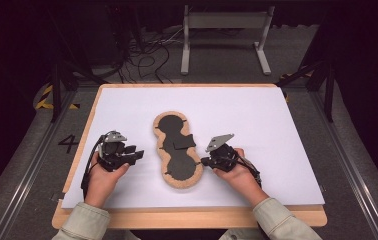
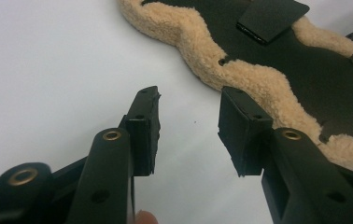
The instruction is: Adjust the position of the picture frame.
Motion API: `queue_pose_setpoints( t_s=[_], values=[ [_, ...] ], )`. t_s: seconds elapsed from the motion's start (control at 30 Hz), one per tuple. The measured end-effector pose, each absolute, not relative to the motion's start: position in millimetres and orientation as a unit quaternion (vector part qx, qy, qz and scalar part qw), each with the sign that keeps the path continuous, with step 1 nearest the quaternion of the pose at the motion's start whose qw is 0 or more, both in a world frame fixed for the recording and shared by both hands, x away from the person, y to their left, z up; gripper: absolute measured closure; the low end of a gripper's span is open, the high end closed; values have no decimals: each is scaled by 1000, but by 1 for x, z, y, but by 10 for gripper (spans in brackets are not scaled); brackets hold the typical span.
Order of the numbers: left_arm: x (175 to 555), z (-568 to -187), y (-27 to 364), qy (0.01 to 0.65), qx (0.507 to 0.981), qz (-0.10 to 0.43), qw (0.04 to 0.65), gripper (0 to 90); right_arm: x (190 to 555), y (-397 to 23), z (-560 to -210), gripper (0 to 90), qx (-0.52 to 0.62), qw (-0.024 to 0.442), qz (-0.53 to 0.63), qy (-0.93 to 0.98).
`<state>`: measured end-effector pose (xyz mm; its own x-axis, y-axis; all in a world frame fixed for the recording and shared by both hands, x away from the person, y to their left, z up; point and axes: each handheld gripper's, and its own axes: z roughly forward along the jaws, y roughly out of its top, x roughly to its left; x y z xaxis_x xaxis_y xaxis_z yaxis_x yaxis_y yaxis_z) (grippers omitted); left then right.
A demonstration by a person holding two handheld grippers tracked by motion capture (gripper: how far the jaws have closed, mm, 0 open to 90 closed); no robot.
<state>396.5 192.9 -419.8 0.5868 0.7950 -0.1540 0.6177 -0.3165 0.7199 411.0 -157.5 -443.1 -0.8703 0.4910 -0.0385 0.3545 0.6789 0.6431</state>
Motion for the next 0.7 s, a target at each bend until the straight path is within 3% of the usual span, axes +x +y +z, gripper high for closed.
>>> queue_pose_setpoints(
  t_s=[0.57,0.7],
  values=[
    [410,-419,197,467,791,119,377,595,385,-107,-446,900,146,77,323,932],
    [419,-407,192,459,805,133,353,739,385,-113,-439,900,162,92,335,924]
  ],
)
